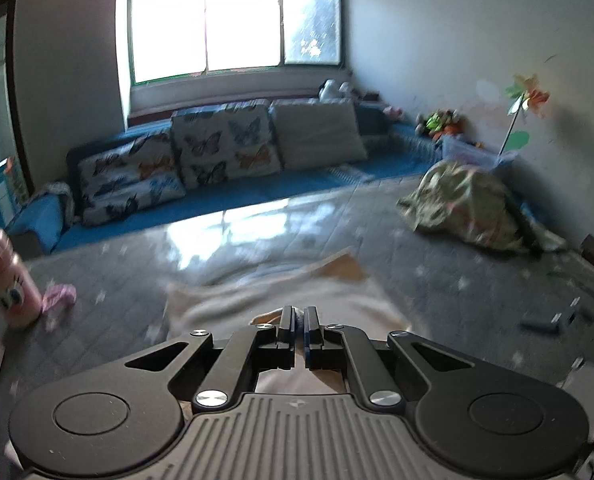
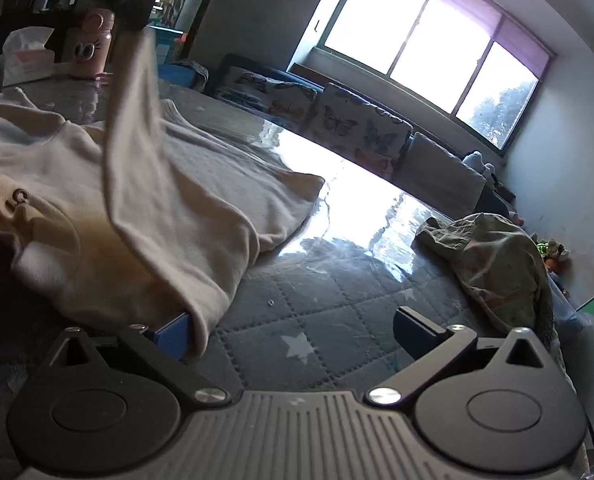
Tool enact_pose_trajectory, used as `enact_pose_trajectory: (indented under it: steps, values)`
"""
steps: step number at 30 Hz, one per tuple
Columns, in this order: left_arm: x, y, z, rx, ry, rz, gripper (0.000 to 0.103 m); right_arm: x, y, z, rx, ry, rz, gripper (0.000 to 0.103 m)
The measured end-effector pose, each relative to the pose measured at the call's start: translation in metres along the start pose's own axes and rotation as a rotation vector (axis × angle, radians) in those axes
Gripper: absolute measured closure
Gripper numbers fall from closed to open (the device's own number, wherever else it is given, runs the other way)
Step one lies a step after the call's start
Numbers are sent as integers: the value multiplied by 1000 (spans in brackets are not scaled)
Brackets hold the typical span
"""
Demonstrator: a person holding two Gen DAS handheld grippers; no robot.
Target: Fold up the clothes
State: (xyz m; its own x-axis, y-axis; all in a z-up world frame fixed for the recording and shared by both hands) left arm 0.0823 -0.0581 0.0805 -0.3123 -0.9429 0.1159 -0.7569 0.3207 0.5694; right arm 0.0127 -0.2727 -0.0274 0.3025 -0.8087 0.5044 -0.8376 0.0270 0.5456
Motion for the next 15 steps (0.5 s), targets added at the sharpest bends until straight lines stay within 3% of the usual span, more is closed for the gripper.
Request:
enact_pose_trajectory:
  steps: [7, 12, 15]
  values:
    - [-31, -19, 48, -117, 64, -42, 98, 2, 6, 6, -9, 12, -33, 0]
    - [-47, -20, 65, -141, 110, -49, 98, 7, 16, 7, -13, 16, -106, 0]
    - [-54, -21, 71, -150, 130, -57, 98, 18, 22, -1, -7, -49, -173, 0]
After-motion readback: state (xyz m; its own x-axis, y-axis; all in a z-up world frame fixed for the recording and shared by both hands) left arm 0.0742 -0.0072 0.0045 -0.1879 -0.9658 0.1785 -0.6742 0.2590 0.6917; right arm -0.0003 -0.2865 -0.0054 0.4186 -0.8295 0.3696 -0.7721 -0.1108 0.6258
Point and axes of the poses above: each gripper's, at about its wrist camera, not at the fingertips, and y roughly against the way its jaws point, x to its right, z to its underside, the point moved 1 cm from there along -y, roughly the way its jaws point, and after that the axes turned 9 degrees about y, right-handed, at the moved point
